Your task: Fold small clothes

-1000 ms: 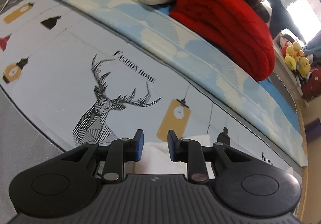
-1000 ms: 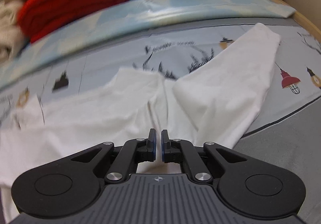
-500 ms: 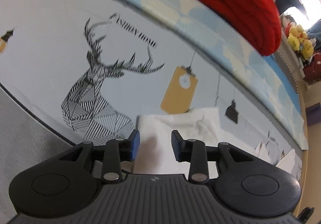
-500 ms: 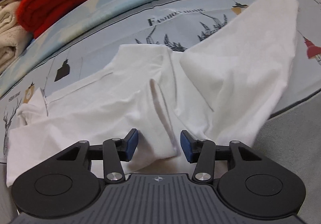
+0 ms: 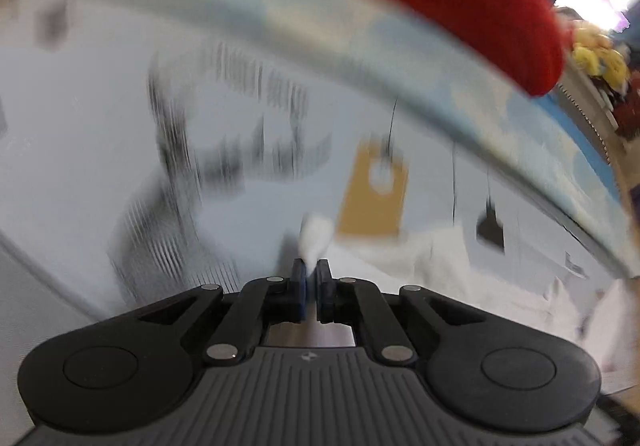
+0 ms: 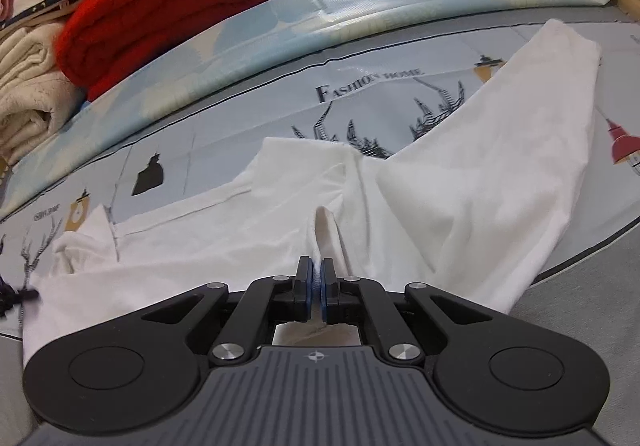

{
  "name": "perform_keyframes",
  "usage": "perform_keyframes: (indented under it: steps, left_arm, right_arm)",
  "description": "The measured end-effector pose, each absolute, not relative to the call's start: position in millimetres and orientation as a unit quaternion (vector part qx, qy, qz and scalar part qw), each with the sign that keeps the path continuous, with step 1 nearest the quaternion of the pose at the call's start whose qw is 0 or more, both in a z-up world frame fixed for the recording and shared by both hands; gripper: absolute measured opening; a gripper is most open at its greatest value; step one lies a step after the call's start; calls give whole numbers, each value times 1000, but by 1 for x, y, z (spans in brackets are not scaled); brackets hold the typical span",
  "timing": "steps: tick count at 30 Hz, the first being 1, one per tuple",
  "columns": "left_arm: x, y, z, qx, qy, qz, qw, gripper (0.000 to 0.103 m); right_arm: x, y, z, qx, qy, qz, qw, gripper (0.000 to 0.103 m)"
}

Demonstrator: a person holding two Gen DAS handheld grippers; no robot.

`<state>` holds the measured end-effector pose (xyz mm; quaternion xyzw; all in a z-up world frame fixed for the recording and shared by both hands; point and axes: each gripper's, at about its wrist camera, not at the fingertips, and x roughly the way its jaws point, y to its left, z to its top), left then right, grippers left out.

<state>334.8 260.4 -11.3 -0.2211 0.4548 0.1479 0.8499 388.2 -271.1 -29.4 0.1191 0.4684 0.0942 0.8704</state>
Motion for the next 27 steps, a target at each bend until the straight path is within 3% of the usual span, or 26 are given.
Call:
perform_keyframes:
  steps: [3, 7, 10, 13, 17, 19, 20, 27]
  left_arm:
    - [332, 266, -3, -203, 451, 172, 852, 4]
    - [331, 263, 2, -185, 475, 176, 842, 22]
    - [328, 252, 13, -191, 471, 121, 853, 22]
    - [330, 233, 2, -176, 515, 47, 837, 22]
    - [325, 202, -40, -26, 611, 12, 791, 23]
    - [316, 187, -60, 101, 630, 44, 768, 32]
    - [314, 182, -58, 135, 625, 50, 768, 32]
    - [324, 171, 6, 49, 541, 40, 839, 35]
  right_arm:
    - [387, -265, -31, 107, 468, 97, 872, 1]
    - [390, -264, -40, 105, 488, 85, 862, 2]
    - [388, -264, -41, 108, 488, 82, 862, 3]
    - [387, -262, -38, 116, 479, 88, 866, 3]
    - [390, -257, -43, 121, 495, 102, 854, 5]
    - [391, -252, -52, 106, 519, 102, 842, 10]
    - [391, -250, -56, 93, 529, 94, 838, 12]
    - [389, -261, -39, 101, 499, 76, 858, 14]
